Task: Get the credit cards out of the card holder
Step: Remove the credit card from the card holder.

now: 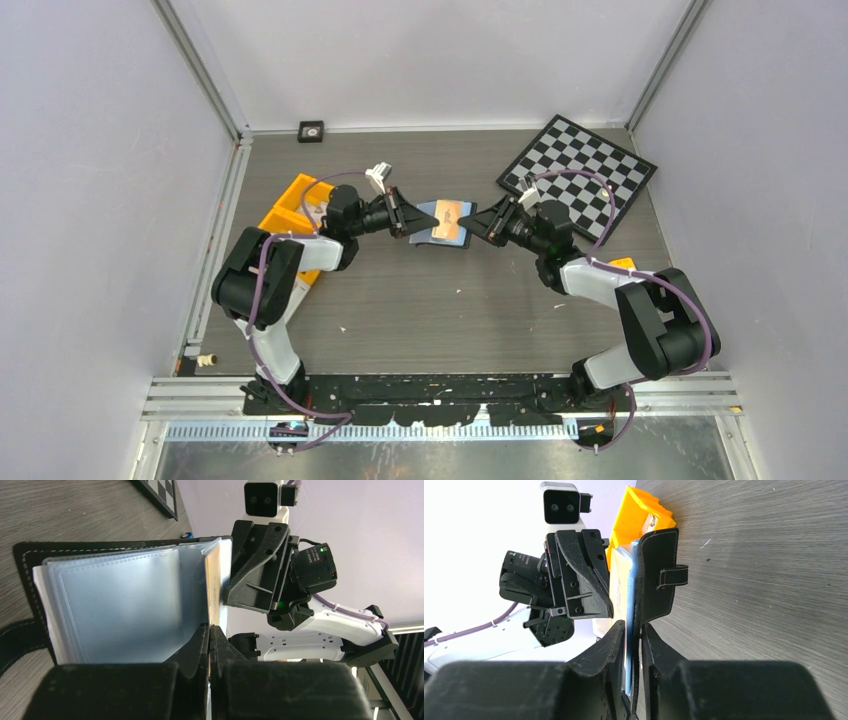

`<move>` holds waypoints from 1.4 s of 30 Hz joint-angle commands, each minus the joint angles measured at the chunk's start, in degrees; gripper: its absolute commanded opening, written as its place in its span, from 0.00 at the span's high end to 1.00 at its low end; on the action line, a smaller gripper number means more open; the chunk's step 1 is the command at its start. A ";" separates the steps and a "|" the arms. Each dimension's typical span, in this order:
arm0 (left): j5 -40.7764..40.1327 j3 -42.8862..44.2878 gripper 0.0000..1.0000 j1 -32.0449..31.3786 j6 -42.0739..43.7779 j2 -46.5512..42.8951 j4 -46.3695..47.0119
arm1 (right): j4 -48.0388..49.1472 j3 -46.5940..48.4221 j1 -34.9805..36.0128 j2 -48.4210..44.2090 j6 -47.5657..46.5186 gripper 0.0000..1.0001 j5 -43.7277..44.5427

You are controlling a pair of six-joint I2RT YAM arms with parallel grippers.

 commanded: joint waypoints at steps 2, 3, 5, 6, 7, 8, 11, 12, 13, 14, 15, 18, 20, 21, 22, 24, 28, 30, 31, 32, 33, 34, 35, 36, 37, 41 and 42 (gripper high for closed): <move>-0.97 -0.87 1.00 1.23 -1.91 -0.90 5.57 | 3.71 0.46 -0.08 -0.51 1.02 0.89 0.11; -0.98 -1.02 1.00 1.46 -2.13 -0.79 5.87 | 3.73 0.51 -0.03 -0.47 1.10 0.95 0.11; -0.98 -1.03 1.00 1.54 -2.36 -0.70 5.87 | 3.78 0.51 -0.13 -0.43 1.20 0.99 0.11; -0.94 -1.04 1.00 1.54 -2.48 -0.68 5.93 | 3.79 0.51 -0.11 -0.43 1.24 0.99 0.11; -0.97 -1.04 1.00 1.62 -2.61 -0.67 5.94 | 3.83 0.47 -0.19 -0.43 1.21 0.99 0.23; -1.09 -1.22 1.00 1.74 -2.69 -0.67 5.98 | 3.66 0.37 -0.34 -0.55 1.18 0.99 0.34; -1.90 -2.45 1.00 2.71 -3.40 -1.02 6.92 | 2.52 -0.89 -1.28 -1.71 1.40 1.00 2.31; -2.14 -2.74 1.00 3.05 -3.78 -0.96 7.51 | 1.88 -1.36 -1.87 -2.34 1.35 0.99 3.13; -2.12 -2.87 1.00 3.26 -3.98 -0.83 7.86 | 1.41 -1.75 -2.33 -2.97 1.41 0.99 3.75; -2.00 -2.76 1.00 3.29 -4.16 -0.72 7.99 | 1.15 -2.07 -2.69 -3.46 1.38 1.00 4.11; -1.93 -2.65 1.00 3.30 -4.27 -0.54 8.04 | 0.89 -2.12 -2.87 -3.76 1.39 1.00 4.28; -1.78 -2.64 1.00 3.30 -4.71 -0.16 8.65 | 1.05 -2.04 -2.85 -3.58 1.54 1.00 4.04; -1.60 -2.53 1.00 3.30 -4.82 -0.08 8.79 | 1.73 -2.03 -2.95 -3.11 1.83 0.99 3.75; -1.60 -2.53 1.00 3.30 -4.83 -0.06 8.84 | 1.91 -1.91 -2.99 -2.88 1.91 0.99 3.52; -1.52 -2.53 1.00 3.23 -4.83 0.01 8.88 | 1.99 -1.68 -2.93 -2.62 1.94 1.00 3.07; -1.22 -2.24 1.00 3.01 -4.82 0.19 8.93 | 3.23 -0.93 -2.89 -1.50 2.51 0.98 1.00; -0.84 -1.59 1.00 2.32 -5.24 1.07 9.39 | 10.22 -1.41 -2.88 1.60 6.07 0.99 -1.11; -1.42 -2.38 1.00 2.73 -5.44 0.66 10.07 | 8.84 -1.04 -2.90 2.02 5.79 1.00 -0.86; -1.95 -2.95 1.00 3.07 -5.30 0.07 10.08 | 7.69 -0.94 -2.97 1.97 5.28 1.00 -0.32; -2.51 -3.50 1.00 3.46 -5.15 -0.37 9.89 | 6.65 -0.90 -2.94 1.68 4.82 1.00 0.13; -2.82 -3.97 1.00 3.88 -4.85 -0.89 9.60 | 5.68 -0.91 -3.00 1.26 4.35 1.00 0.55; -3.23 -4.40 1.00 4.25 -4.59 -1.31 9.12 | 4.63 -0.89 -3.09 0.75 3.81 1.00 1.12; -3.71 -4.84 1.00 4.57 -4.18 -1.75 8.40 | 3.27 -0.89 -3.10 0.19 3.15 0.99 1.73; -4.27 -5.34 1.00 4.92 -3.74 -2.17 7.63 | 1.48 -0.82 -3.25 -0.49 2.32 1.00 2.46; -4.70 -5.73 1.00 5.23 -3.37 -2.63 6.97 | -0.33 -0.74 -3.30 -1.12 1.63 0.99 3.27; -6.72 -7.59 1.00 6.96 -1.60 -5.08 3.69 | -5.64 -0.41 -3.40 -2.84 -0.62 1.00 5.82; -7.29 -7.96 1.00 7.33 -0.83 -5.93 2.34 | -5.69 -0.45 -3.44 -2.88 -0.69 0.99 5.83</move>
